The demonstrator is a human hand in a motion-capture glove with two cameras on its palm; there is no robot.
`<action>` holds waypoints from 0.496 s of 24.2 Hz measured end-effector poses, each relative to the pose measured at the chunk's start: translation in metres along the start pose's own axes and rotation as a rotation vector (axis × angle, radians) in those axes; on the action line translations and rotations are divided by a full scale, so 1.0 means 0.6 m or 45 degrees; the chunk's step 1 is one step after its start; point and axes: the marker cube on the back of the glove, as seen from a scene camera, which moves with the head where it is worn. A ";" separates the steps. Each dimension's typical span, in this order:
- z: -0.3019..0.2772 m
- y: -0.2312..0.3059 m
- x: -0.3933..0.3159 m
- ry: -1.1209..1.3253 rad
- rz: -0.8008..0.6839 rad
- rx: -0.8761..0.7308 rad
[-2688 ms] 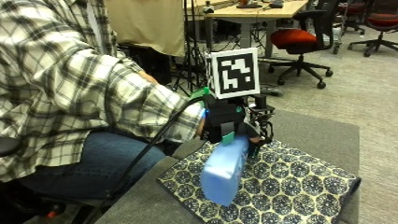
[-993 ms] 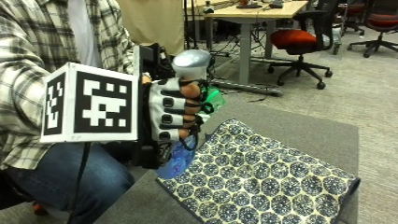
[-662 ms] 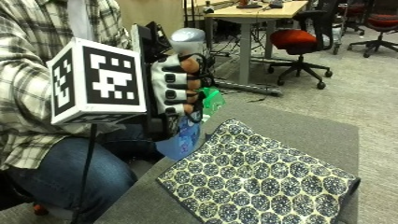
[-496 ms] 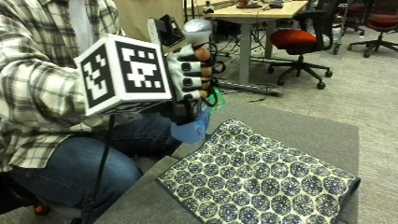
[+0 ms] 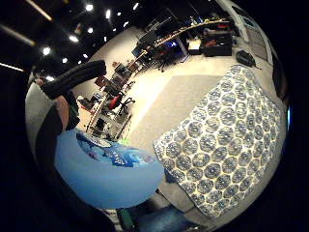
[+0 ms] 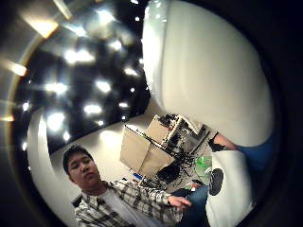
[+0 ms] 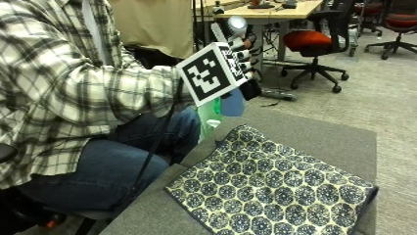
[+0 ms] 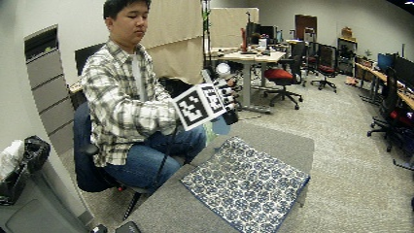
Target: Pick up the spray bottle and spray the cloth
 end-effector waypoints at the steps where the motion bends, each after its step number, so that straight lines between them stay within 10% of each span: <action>1: 0.015 -0.007 0.006 -0.018 -0.004 0.000; 12: 0.103 -0.085 0.135 -0.058 -0.027 0.019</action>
